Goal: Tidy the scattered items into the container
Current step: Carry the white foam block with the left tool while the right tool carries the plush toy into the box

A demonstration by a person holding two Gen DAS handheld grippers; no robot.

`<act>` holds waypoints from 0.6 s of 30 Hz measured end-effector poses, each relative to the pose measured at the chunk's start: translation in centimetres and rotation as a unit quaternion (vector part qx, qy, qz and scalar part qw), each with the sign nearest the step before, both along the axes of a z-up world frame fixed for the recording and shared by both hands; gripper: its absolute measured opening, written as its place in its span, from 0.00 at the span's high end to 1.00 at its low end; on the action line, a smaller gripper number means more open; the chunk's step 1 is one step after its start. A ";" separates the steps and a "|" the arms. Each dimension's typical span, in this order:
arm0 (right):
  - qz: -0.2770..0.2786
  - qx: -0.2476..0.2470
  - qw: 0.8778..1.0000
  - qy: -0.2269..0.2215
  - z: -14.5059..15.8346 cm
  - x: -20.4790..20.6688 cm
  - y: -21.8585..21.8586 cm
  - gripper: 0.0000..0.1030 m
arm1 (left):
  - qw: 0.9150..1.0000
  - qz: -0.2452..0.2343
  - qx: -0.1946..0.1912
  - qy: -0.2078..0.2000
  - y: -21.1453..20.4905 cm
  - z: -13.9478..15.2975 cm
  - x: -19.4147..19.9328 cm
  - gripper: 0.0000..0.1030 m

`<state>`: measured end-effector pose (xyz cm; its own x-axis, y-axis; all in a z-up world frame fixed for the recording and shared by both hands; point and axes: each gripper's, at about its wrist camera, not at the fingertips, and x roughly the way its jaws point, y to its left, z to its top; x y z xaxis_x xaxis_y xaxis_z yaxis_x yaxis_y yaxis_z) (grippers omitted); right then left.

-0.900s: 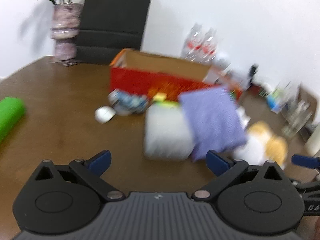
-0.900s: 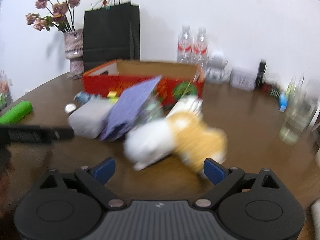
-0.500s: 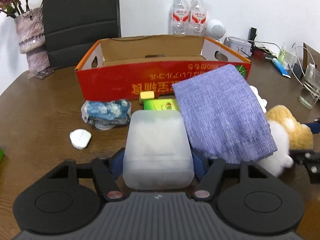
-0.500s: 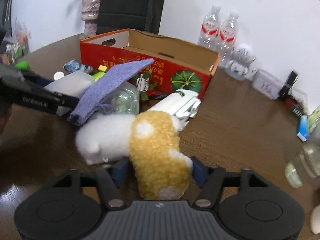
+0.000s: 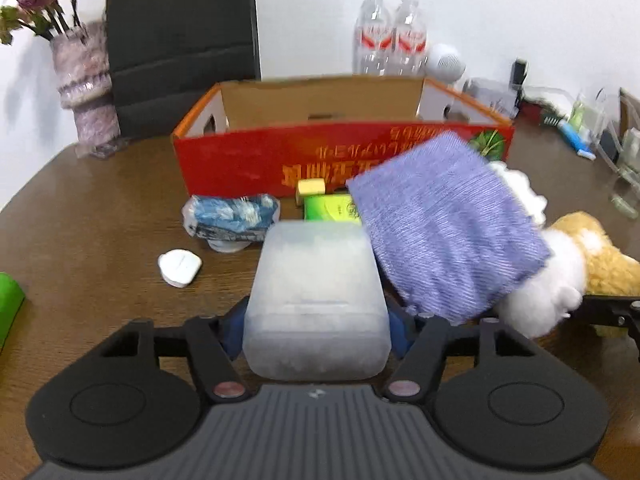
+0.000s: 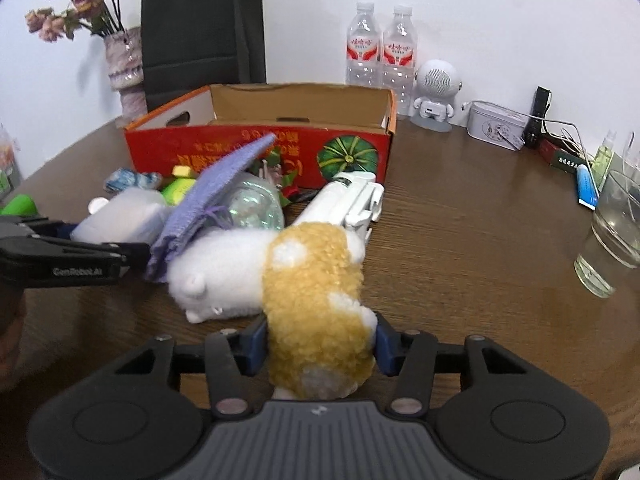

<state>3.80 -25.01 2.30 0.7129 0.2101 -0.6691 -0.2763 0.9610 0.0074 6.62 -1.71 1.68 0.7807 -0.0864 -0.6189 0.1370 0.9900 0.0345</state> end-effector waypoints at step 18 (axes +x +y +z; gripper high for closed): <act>0.019 0.034 0.987 -0.156 18.3 0.0 -0.7 0.62 | 0.986 -0.017 -0.097 -0.135 4.8 21.1 -0.1 0.35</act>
